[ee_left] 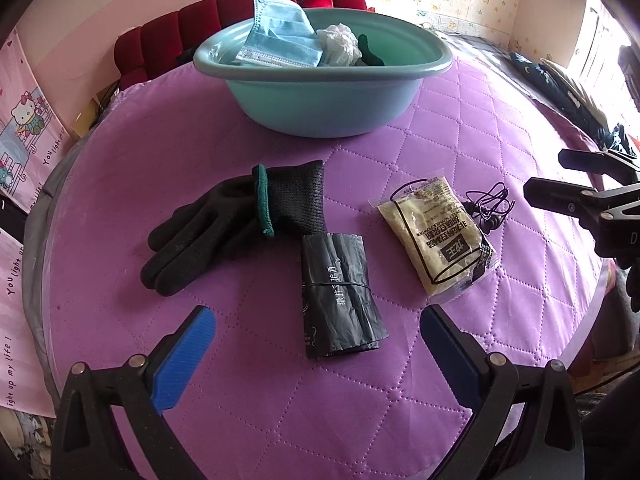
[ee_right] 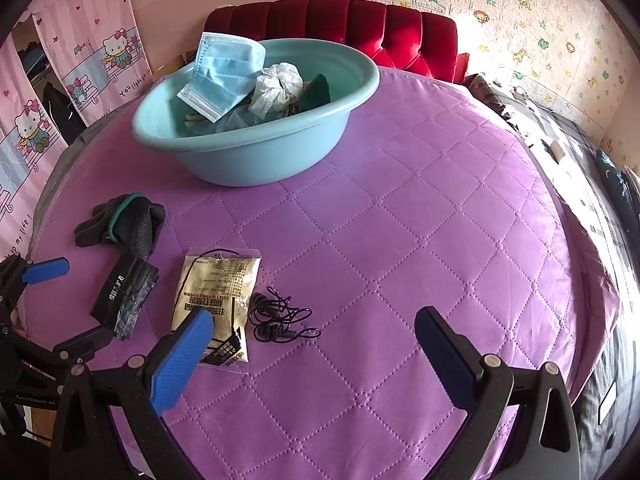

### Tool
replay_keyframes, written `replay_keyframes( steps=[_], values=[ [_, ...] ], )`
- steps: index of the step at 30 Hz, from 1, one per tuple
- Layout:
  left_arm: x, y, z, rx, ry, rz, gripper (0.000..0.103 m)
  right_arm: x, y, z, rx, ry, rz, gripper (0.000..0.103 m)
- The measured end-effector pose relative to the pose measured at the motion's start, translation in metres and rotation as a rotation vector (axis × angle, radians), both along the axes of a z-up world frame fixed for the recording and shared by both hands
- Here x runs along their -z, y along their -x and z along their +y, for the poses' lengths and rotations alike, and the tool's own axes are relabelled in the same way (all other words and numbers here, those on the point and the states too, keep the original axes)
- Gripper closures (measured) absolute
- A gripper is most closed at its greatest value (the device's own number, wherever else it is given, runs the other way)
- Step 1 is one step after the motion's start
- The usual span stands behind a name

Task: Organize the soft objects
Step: 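Grasp the black rolled bag with the left tool while the right tool grasps the black earphones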

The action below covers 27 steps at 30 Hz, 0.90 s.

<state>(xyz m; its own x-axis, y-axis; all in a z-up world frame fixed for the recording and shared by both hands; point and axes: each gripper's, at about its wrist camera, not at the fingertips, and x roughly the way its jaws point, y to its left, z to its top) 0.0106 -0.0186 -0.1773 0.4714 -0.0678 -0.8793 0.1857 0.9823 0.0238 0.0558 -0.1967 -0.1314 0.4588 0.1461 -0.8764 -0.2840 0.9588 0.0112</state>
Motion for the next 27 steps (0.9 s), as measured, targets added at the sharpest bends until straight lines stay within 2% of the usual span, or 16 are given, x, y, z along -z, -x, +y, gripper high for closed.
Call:
replay_keyframes(
  steps=[5,7,8,9,12,13,15,19,20,23,27],
  values=[
    [0.014,-0.008,0.000,-0.001,0.027,0.073,0.000,0.006,0.000,-0.002,0.001,0.006,0.022,0.000],
    [0.016,-0.010,-0.001,0.003,0.035,0.081,0.004,0.009,0.000,-0.002,0.002,0.007,0.028,0.000],
    [0.017,-0.011,-0.002,0.005,0.035,0.084,0.013,0.009,-0.001,-0.003,0.002,0.007,0.029,0.000],
    [0.018,-0.012,-0.002,0.009,0.038,0.087,0.026,0.010,-0.001,-0.003,0.002,0.007,0.031,0.000],
    [0.021,-0.015,-0.005,0.019,0.033,0.105,0.054,0.011,-0.002,-0.004,0.001,0.006,0.036,0.000],
    [0.025,-0.018,-0.005,0.027,0.035,0.121,0.054,0.012,-0.002,-0.004,0.001,0.005,0.038,0.000],
    [0.030,-0.019,-0.008,0.050,0.065,0.150,0.062,0.014,-0.003,-0.004,0.001,0.005,0.042,0.000],
    [0.026,-0.016,-0.006,0.064,0.121,0.135,0.073,0.018,-0.005,-0.003,-0.001,0.003,0.054,0.000],
    [0.026,-0.016,-0.005,0.063,0.130,0.141,0.080,0.019,-0.006,-0.003,-0.002,0.001,0.057,0.000],
    [0.023,-0.015,0.001,0.041,0.166,0.145,0.082,0.022,-0.008,-0.003,-0.009,-0.004,0.065,0.000],
    [0.019,-0.011,0.003,0.046,0.170,0.148,0.082,0.026,-0.012,-0.001,-0.027,-0.019,0.088,0.000]
  ],
)
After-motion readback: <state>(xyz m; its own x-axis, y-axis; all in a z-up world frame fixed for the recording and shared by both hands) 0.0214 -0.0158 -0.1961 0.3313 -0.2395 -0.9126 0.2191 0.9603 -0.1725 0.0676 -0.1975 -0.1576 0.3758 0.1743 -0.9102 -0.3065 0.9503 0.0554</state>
